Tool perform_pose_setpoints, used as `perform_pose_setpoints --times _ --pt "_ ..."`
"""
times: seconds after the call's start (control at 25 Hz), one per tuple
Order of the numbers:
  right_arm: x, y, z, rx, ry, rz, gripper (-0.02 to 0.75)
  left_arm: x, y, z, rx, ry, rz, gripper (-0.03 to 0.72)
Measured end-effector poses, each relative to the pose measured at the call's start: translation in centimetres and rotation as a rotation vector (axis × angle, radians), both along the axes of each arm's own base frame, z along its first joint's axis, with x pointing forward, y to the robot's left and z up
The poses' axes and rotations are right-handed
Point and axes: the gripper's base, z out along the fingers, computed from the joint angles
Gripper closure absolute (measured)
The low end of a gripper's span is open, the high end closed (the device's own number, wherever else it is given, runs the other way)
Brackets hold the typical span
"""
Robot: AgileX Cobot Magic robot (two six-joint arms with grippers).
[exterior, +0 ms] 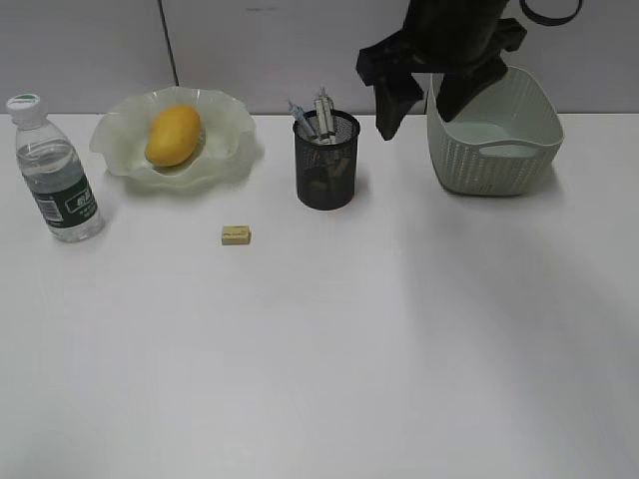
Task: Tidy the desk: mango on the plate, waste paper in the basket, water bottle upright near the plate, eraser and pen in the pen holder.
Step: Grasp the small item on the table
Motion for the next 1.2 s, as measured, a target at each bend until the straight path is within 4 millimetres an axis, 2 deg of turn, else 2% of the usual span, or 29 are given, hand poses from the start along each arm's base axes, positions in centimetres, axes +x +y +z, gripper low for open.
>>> perform_pose_setpoints --times 0.16,0.48,0.6,0.88,1.2 --pt "-3.4 -1.4 1.2 -0.013 0.024 0.01 0.151 0.0 0.0 0.0 0.0 0.0 0.0 0.276" --pt "-12.2 -6.4 3.5 0.016 -0.051 0.012 0.151 0.0 0.0 0.0 0.0 0.0 0.0 0.29" --pt "-15.6 -8.4 3.5 0.04 -0.096 0.012 0.151 0.0 0.0 0.0 0.0 0.0 0.0 0.29" --pt "-22.5 -12.2 1.8 0.075 -0.158 0.013 0.153 0.0 0.0 0.0 0.0 0.0 0.0 0.291" --pt "-28.4 -15.6 0.1 0.128 -0.252 0.013 0.153 0.0 0.0 0.0 0.0 0.0 0.0 0.293"
